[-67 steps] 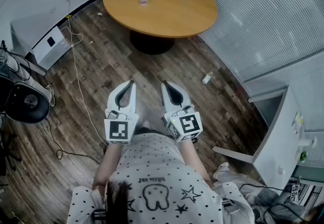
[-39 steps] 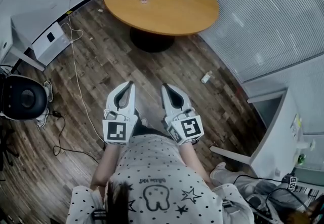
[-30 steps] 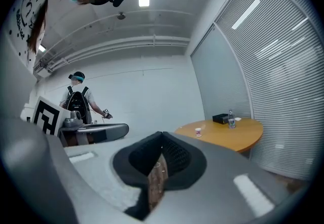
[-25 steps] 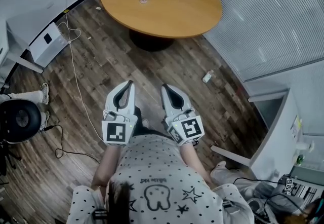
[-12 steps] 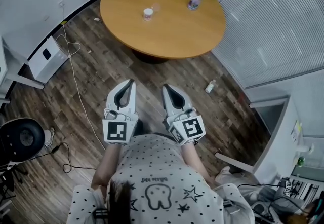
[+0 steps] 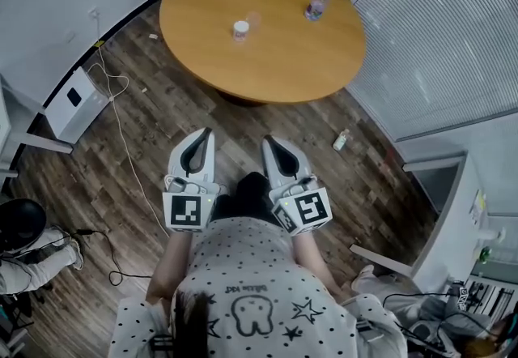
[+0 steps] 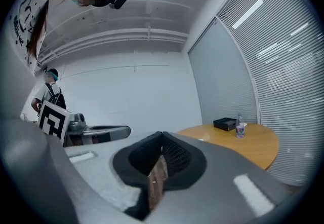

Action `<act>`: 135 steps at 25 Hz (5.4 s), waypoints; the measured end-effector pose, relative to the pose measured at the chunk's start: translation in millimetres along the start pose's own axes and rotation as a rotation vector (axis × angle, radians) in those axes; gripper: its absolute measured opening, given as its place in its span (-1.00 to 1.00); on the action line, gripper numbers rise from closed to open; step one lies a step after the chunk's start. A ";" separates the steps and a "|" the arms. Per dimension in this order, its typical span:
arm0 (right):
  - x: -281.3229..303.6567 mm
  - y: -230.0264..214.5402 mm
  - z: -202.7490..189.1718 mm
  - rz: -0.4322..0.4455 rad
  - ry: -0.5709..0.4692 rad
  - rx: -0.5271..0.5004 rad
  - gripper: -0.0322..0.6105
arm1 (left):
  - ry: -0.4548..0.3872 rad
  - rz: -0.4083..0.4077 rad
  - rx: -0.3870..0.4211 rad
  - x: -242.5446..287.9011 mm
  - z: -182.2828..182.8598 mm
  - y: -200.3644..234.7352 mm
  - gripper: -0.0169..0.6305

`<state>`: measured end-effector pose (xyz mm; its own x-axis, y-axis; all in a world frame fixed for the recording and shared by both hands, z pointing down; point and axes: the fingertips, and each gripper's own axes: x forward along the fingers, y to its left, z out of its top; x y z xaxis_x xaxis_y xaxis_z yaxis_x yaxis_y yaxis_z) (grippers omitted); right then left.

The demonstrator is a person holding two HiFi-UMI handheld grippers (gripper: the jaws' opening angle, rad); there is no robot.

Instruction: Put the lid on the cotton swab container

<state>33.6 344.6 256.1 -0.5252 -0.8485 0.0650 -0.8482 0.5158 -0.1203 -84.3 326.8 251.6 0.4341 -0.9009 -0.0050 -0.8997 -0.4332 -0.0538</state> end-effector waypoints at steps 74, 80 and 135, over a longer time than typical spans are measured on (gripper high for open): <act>324.1 -215.9 8.5 -0.044 0.126 0.046 -0.89 | 0.027 -0.060 -0.067 364.2 -17.7 157.6 -0.91; 331.4 -221.8 3.3 -0.091 0.128 0.055 -0.89 | 0.056 -0.096 -0.046 371.2 -28.5 166.4 -0.91; 384.2 -304.6 -79.3 -0.039 0.293 0.112 -0.71 | 0.492 -0.449 0.062 423.0 -212.0 131.0 -0.41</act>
<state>84.8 -129.2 396.2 -0.5037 -0.7886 0.3527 -0.8638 0.4537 -0.2191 -28.3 -116.9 454.2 0.6808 -0.5477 0.4864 -0.6259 -0.7799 -0.0020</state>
